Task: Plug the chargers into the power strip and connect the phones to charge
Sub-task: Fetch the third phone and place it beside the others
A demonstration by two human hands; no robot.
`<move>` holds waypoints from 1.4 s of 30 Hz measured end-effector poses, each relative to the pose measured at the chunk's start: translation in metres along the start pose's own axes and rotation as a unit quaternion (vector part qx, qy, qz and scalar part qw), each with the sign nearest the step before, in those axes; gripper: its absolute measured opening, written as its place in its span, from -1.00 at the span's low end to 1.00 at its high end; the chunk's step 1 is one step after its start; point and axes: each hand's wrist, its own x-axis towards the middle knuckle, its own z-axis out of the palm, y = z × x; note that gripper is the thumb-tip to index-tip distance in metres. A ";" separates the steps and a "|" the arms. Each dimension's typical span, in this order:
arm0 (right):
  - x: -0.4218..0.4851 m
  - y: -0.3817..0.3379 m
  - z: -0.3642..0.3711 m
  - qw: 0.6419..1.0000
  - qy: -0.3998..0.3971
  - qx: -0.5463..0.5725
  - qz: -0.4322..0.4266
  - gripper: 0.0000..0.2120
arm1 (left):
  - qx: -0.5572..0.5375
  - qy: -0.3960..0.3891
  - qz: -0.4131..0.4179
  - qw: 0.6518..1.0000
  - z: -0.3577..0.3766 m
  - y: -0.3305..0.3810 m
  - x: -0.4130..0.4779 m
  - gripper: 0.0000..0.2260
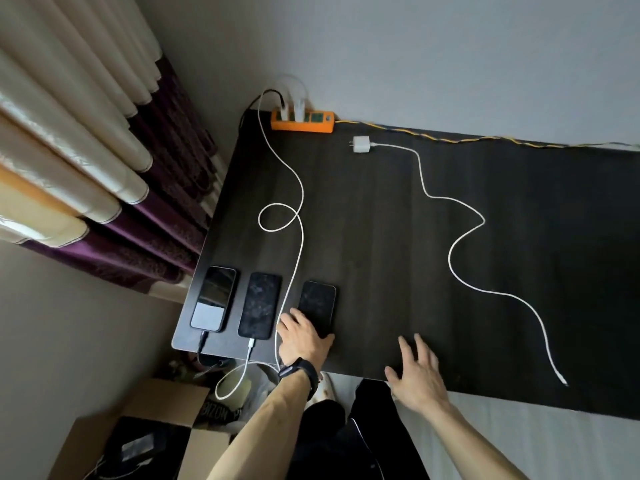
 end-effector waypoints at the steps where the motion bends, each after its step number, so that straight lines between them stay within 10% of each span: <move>1: -0.002 0.001 0.001 1.000 -0.006 0.001 -0.002 -0.28 | 0.005 -0.005 0.002 1.000 -0.001 -0.001 0.000 0.01; 9: -0.001 0.017 -0.006 0.999 -0.043 0.023 -0.023 -0.32 | 0.020 -0.026 0.038 0.999 -0.002 0.001 -0.007 -0.03; 17: -0.006 0.022 -0.010 0.995 -0.064 0.074 -0.017 -0.36 | 0.041 -0.052 0.163 0.984 -0.027 0.030 -0.013 -0.50; 42: 0.228 -0.099 -0.276 0.951 0.070 0.262 -0.147 -0.58 | -0.019 0.114 0.216 0.970 -0.175 0.149 0.209 -0.48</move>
